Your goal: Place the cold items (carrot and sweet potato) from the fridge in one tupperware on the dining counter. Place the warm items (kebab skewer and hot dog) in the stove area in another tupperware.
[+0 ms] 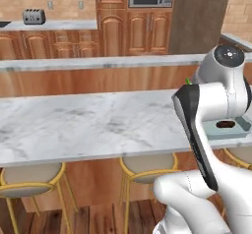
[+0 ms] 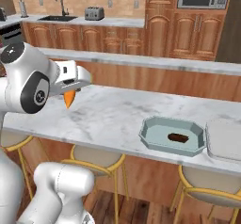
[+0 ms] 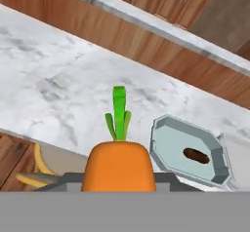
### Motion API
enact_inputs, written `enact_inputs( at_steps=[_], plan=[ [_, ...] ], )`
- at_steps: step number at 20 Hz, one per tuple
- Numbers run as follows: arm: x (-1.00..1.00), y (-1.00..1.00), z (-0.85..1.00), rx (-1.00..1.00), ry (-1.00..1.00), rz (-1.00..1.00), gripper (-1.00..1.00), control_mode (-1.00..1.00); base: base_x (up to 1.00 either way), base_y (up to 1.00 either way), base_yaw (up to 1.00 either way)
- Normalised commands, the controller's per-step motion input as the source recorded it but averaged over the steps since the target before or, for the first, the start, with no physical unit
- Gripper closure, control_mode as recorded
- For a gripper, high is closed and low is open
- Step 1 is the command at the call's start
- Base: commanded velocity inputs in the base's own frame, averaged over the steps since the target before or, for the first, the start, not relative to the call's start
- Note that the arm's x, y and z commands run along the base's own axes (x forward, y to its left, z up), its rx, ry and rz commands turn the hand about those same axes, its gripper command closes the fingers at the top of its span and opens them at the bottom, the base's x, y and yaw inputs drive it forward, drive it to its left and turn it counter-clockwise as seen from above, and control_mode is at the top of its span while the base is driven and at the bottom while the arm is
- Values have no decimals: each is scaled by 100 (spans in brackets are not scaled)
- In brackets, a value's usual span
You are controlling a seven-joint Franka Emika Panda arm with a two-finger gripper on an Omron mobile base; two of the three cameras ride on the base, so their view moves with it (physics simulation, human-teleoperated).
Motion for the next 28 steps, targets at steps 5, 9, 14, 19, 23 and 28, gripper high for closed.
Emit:
enact_inputs(
  at_steps=[5, 9, 14, 19, 23, 28],
  plan=[
    [0, 0, 0, 0, 0, 0, 100, 100, 58, -100, 0],
    [0, 0, 0, 0, 0, 0, 100, 100, 57, -100, 0],
    [16, -20, -4, 7, 2, 2, 100, -100, 55, -80, 2],
    [93, -87, -38, 25, 12, 21, 100, -100, 0, 0, 0],
    [100, -63, -49, 11, 22, 29, 100, -100, 0, 0, 0],
    [64, -52, -58, 0, 28, 43, 100, -100, 0, 0, 0]
  ],
)
